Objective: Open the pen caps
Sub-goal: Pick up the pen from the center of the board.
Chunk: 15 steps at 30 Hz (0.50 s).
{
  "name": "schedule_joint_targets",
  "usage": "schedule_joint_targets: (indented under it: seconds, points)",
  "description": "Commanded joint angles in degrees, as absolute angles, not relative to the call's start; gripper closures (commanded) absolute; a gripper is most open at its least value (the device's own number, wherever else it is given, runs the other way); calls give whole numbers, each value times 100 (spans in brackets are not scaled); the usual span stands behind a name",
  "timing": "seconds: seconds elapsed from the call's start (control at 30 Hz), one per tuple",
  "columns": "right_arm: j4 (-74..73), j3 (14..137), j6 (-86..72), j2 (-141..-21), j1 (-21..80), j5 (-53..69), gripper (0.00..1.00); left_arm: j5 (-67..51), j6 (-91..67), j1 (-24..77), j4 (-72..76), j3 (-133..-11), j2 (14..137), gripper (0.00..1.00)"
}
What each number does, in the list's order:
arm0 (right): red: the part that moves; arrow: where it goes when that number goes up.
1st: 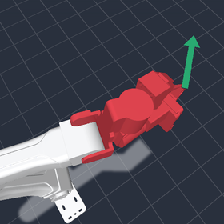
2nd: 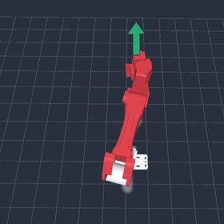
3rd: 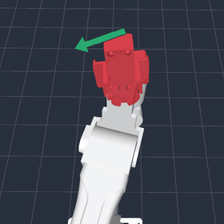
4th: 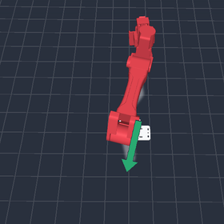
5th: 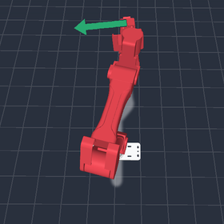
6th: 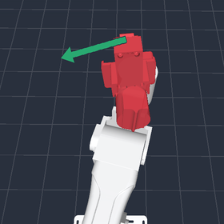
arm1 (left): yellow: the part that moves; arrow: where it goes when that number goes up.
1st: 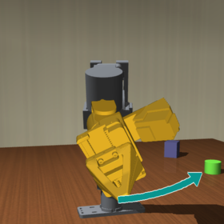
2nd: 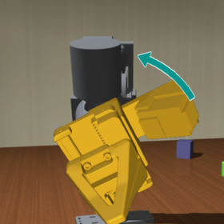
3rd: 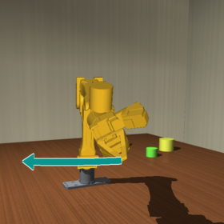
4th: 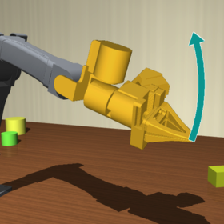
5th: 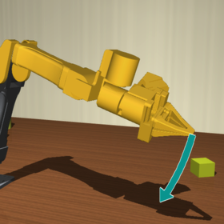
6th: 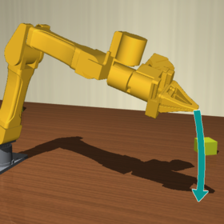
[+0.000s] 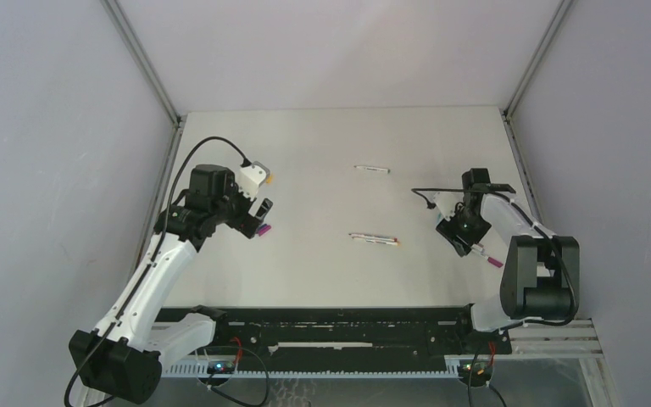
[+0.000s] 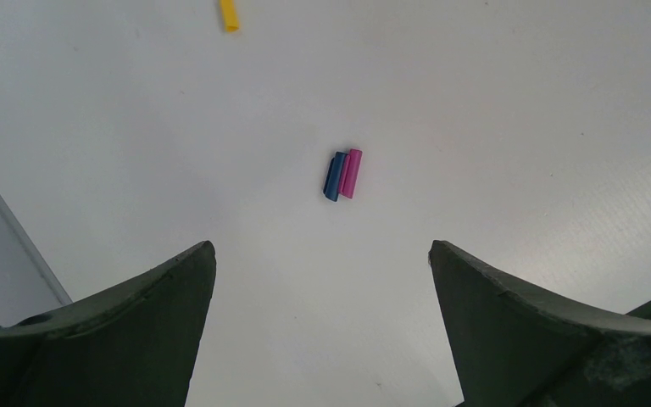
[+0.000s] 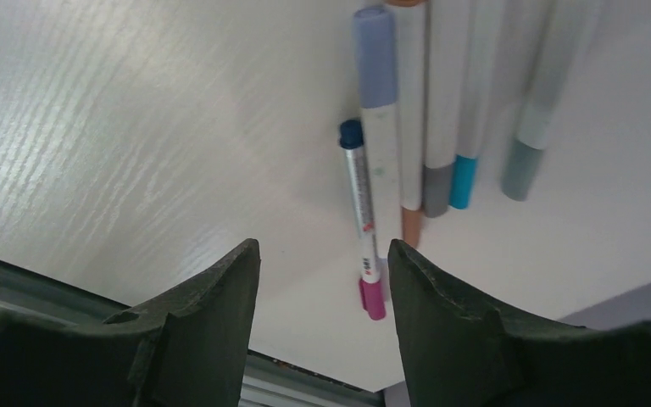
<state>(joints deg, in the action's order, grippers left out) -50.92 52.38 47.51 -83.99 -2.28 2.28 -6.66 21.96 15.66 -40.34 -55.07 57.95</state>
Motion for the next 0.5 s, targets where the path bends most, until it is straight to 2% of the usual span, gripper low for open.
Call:
schedule_joint_targets:
  seconds: [0.0, 0.47]
  points:
    - [-4894, 5133, 5028, -8271, -262, 645, 46, -710, 2101, 1544, -3841, -5366, 5704, 0]
    - [-4629, 5142, 4917, -8733, -272, 902, 52, -762, 2128, 1545, -3782, -5295, 5671, 0]
